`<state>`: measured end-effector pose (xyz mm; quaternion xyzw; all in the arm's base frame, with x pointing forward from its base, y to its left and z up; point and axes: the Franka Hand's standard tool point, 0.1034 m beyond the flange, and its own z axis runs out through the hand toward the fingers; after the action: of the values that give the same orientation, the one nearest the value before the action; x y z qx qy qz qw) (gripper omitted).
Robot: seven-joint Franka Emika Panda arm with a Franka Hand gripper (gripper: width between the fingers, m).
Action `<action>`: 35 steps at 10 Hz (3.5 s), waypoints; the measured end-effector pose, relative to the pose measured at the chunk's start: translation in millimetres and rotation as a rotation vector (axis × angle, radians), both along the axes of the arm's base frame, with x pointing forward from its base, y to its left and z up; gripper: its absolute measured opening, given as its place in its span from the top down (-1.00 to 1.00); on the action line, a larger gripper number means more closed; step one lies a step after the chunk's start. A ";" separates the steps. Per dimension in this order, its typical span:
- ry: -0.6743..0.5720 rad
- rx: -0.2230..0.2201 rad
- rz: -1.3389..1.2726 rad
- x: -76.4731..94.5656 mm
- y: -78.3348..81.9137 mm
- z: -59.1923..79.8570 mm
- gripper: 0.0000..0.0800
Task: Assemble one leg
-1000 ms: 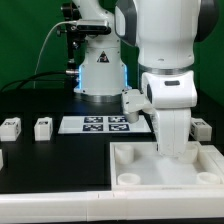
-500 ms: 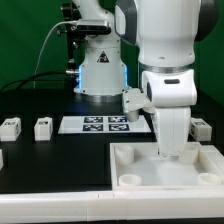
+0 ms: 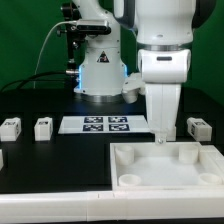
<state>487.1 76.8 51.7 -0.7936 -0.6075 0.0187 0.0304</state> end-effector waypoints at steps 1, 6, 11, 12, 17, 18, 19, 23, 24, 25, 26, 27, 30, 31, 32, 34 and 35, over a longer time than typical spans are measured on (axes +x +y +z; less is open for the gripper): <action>-0.014 -0.005 -0.037 -1.7 1.8 7.2 -0.62; -0.014 -0.008 -0.068 -5.1 2.2 9.1 -0.62; -0.005 -0.020 -0.469 -6.5 3.8 9.0 -0.62; -0.005 -0.017 -0.640 -11.0 6.0 9.0 -0.62; -0.003 -0.012 -1.173 -38.5 67.7 4.1 -0.62; 0.000 -0.012 -1.179 -42.1 81.1 3.7 -0.62; 0.005 -0.007 -1.184 -43.8 92.3 4.1 -0.62; 0.039 -0.039 -1.174 -46.2 98.5 3.8 -0.62; 0.096 -0.100 -1.147 -52.9 90.9 1.7 -0.62; 0.187 -0.186 -1.159 -53.8 80.6 1.6 -0.62; 0.280 -0.283 -1.195 -58.9 83.8 -0.2 -0.62; 0.370 -0.369 -1.173 -64.4 89.1 -1.6 -0.62; 0.393 -0.393 -1.170 -68.8 107.8 -7.1 -0.62; 0.388 -0.386 -1.163 -71.0 115.0 -9.5 -0.62; 0.377 -0.377 -1.164 -72.8 119.9 -11.7 -0.62; 0.377 -0.377 -1.166 -71.9 117.5 -12.1 -0.62; 0.378 -0.372 -1.162 -71.9 116.5 -14.0 -0.62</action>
Offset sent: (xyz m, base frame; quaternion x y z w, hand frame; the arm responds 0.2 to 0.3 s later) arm 0.0000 0.0000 0.0000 0.0000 0.0000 0.0000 1.0000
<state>415.3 193.3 37.8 -0.9685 -0.0487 0.2442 0.0038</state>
